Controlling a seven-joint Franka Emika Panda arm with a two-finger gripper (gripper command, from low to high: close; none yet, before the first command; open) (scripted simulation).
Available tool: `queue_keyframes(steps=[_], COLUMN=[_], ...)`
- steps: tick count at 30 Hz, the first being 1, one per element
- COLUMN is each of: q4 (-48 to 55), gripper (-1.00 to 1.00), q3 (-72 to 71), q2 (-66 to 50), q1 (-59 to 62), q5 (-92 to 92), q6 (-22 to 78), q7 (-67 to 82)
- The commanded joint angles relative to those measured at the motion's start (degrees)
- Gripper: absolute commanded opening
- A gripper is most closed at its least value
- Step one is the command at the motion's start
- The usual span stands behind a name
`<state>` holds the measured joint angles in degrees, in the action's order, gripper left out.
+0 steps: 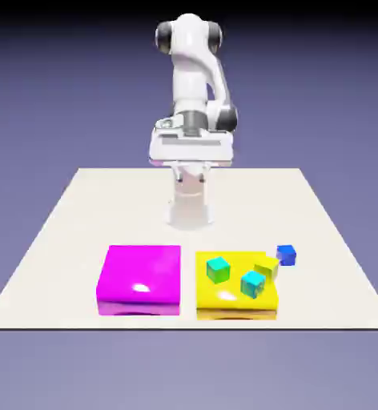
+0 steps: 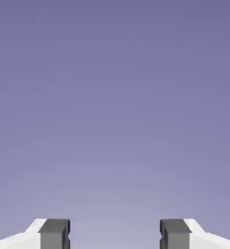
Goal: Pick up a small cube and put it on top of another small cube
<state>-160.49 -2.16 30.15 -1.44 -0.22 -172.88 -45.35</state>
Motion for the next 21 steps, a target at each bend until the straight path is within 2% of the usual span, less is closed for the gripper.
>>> queue_keyframes(steps=[1,18,21], q4=[0.43,7.65,8.25], gripper=[0.0,0.0,0.0], q3=[-1.79,-32.23,-31.26], q2=[-2.08,-37.38,-40.59], q1=[-0.62,-11.16,-13.15], q5=[-0.18,-3.22,-5.57], q6=[0.93,16.77,15.84], q7=[-2.4,-43.18,-46.27])
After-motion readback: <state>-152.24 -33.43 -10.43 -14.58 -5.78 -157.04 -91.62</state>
